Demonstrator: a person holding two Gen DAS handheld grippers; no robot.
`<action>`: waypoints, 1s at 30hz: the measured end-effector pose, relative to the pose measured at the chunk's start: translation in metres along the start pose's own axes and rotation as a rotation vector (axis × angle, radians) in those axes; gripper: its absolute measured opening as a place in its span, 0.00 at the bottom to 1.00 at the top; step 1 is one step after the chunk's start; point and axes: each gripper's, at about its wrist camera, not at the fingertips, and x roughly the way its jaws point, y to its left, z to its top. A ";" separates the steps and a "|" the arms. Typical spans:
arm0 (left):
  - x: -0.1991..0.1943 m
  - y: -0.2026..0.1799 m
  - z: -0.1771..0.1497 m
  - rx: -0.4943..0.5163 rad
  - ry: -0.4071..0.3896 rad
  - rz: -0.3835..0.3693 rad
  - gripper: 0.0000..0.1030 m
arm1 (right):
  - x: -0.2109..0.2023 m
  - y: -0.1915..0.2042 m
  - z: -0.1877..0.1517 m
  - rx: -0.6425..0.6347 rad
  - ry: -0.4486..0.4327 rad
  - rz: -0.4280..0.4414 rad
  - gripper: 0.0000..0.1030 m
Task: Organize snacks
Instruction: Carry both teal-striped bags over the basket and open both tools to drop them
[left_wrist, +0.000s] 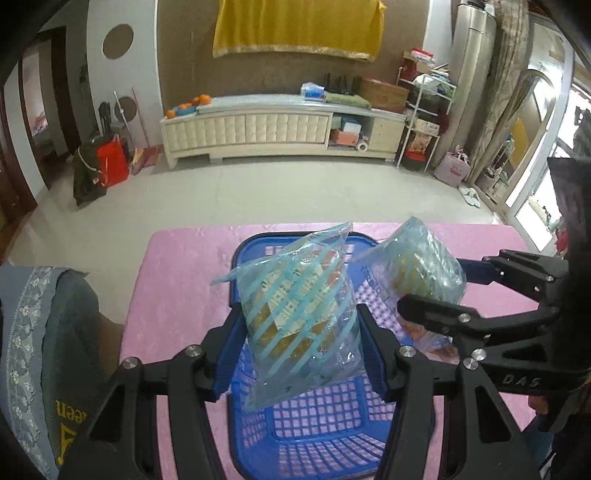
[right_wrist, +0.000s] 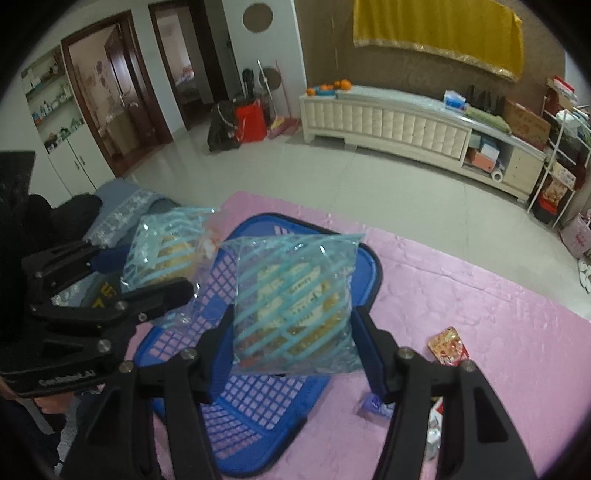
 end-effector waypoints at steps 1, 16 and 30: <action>0.006 0.002 0.001 0.011 0.006 0.007 0.54 | 0.008 -0.001 0.001 0.006 0.013 -0.001 0.62; 0.055 0.020 0.016 0.040 0.088 -0.017 0.54 | 0.037 -0.007 0.011 0.007 0.070 -0.040 0.63; 0.049 0.016 0.026 0.093 0.057 0.040 0.75 | 0.037 -0.029 0.028 0.086 0.053 -0.111 0.89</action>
